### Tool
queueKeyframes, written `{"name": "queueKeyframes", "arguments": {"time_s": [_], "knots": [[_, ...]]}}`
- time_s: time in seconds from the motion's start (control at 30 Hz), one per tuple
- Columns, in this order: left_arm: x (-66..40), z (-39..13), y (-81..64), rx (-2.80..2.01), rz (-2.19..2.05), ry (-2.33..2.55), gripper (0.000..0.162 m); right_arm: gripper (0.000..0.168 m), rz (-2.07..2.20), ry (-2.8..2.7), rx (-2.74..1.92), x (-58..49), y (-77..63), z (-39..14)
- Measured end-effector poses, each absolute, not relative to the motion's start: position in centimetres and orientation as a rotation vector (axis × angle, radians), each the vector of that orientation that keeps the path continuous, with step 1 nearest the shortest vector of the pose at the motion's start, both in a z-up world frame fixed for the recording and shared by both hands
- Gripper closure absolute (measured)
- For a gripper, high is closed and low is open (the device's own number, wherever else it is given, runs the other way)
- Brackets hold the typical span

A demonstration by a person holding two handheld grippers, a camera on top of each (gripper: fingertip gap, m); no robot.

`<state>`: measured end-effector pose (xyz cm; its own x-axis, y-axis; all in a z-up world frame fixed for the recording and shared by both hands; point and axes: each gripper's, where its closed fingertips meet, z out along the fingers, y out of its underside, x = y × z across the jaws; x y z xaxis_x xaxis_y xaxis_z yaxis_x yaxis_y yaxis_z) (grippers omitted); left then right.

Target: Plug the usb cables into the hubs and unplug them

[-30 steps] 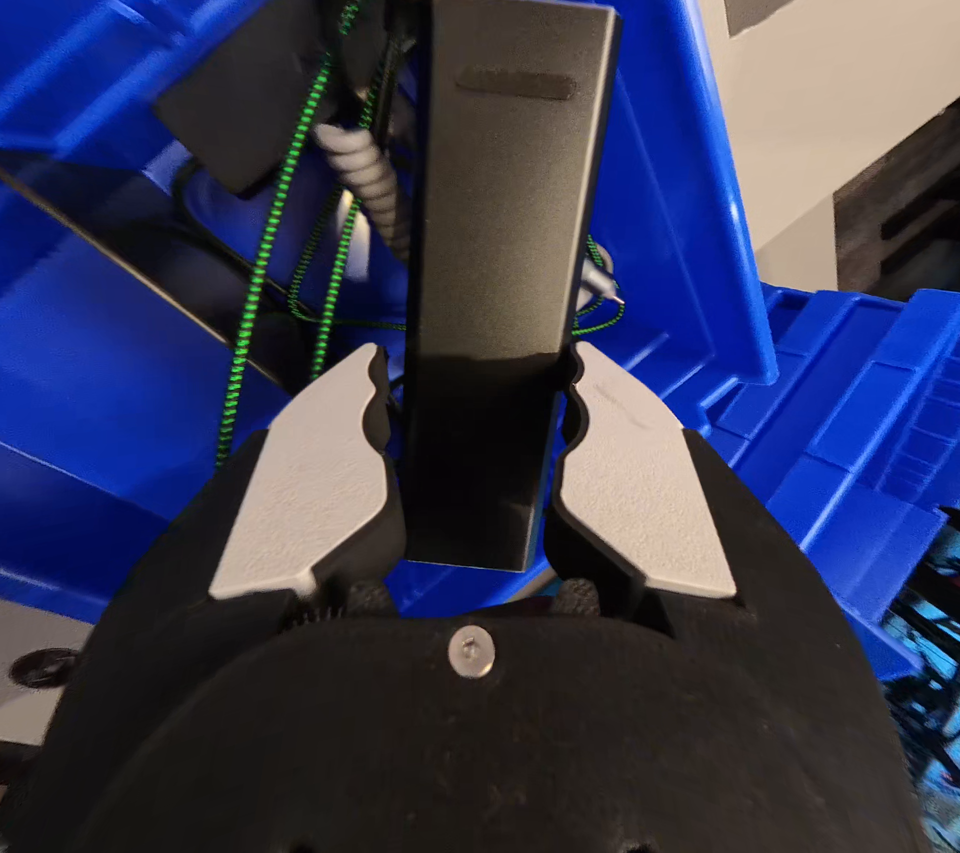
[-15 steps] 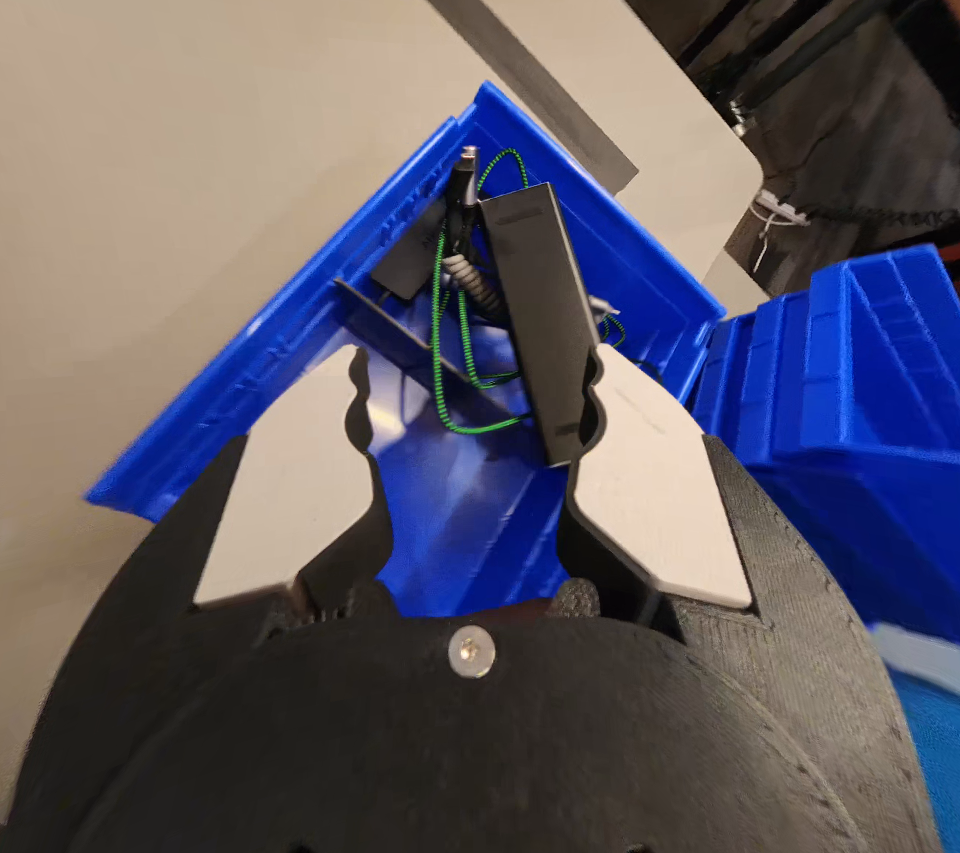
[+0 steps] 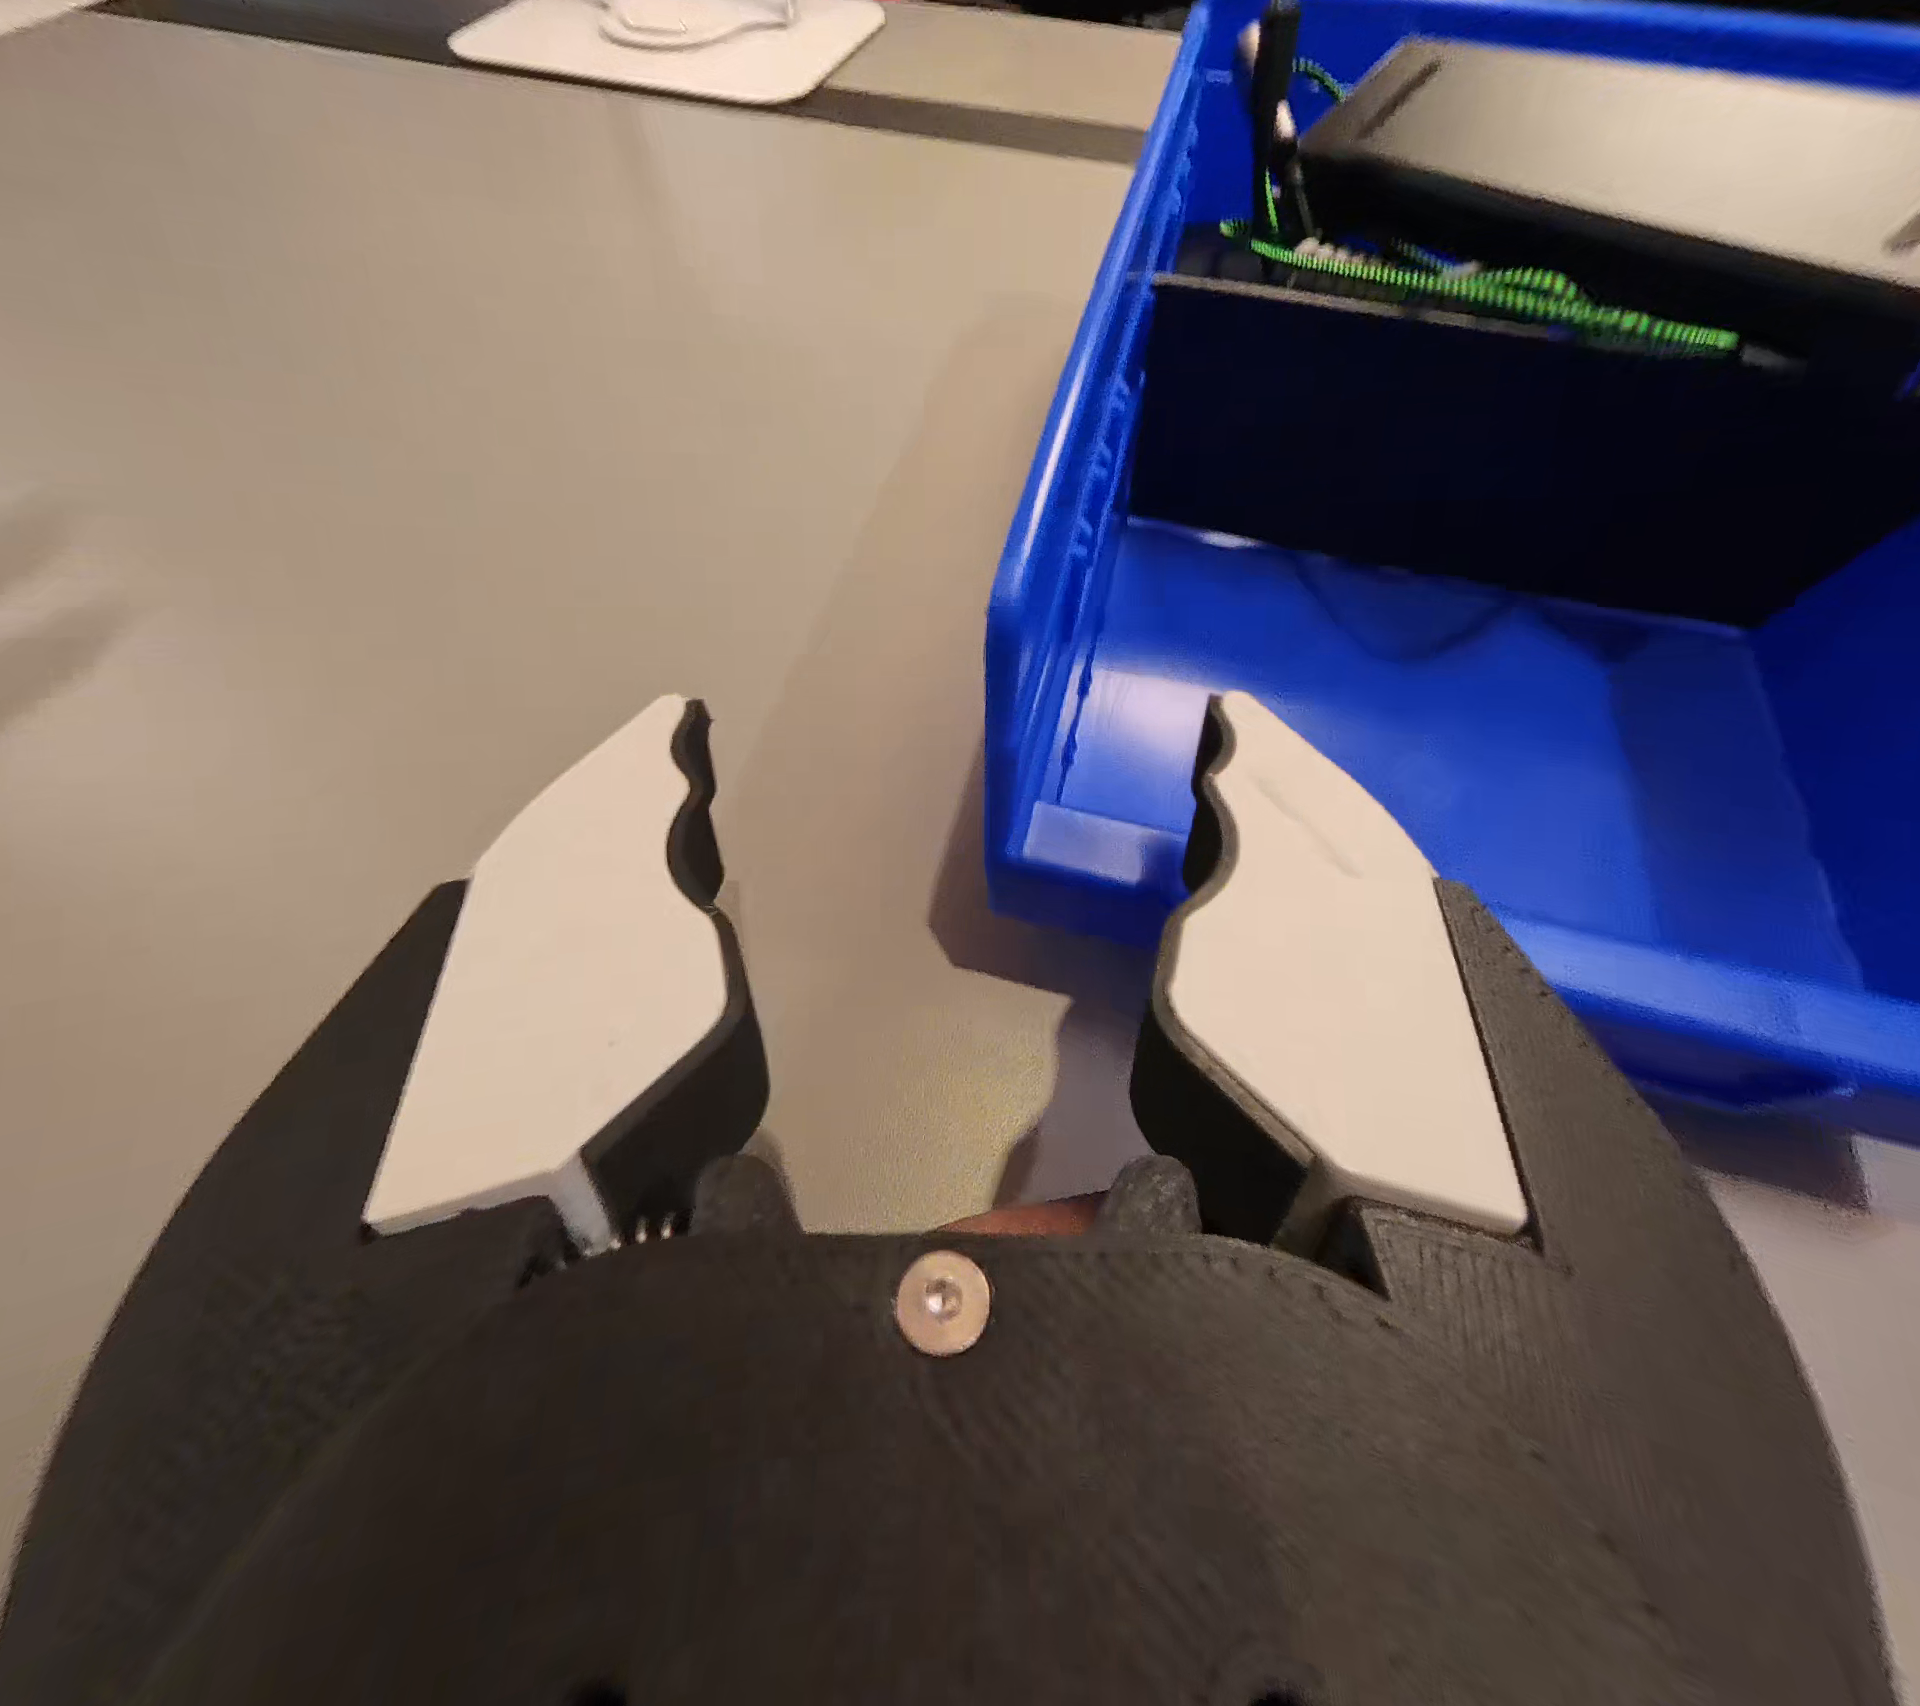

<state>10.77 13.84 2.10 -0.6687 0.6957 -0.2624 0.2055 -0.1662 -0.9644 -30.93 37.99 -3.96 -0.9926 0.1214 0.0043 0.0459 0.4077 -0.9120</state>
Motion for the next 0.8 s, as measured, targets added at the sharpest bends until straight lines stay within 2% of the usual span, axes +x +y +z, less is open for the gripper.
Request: {"name": "queueKeyframes", "arguments": {"time_s": [0.1, 0.17, 0.33, 0.43, 0.53, 0.7, 0.8], "knots": [[18.7, 2.8, 14.6, -0.941, 2.229, -1.997, 0.072, 0.070, 1.628, -2.572, -0.200, -31.4, 37.9, -4.9], [22.8, 3.5, 15.5, -0.807, 2.318, -2.110, 0.073, 0.069, 1.681, -2.517, -0.204, -31.5, 37.7, -4.2], [30.0, 1.5, 14.9, -0.416, 2.107, -2.402, 0.071, 0.076, 1.742, -2.514, -0.229, -31.6, 37.0, -3.7], [32.2, -1.2, 13.9, -0.352, 1.904, -2.545, 0.072, 0.088, 1.713, -2.518, -0.223, -31.7, 36.8, -4.0], [33.0, -3.3, 13.1, -0.346, 1.734, -2.589, 0.086, 0.102, 1.695, -2.513, -0.231, -31.9, 36.7, -4.0], [34.2, -4.0, 11.7, -0.377, 1.667, -2.601, 0.132, 0.132, 1.685, -2.493, -0.211, -32.2, 36.4, -3.7], [34.1, -5.1, 11.2, -0.431, 1.580, -2.621, 0.147, 0.145, 1.651, -2.474, -0.213, -32.6, 36.3, -3.5]]}}
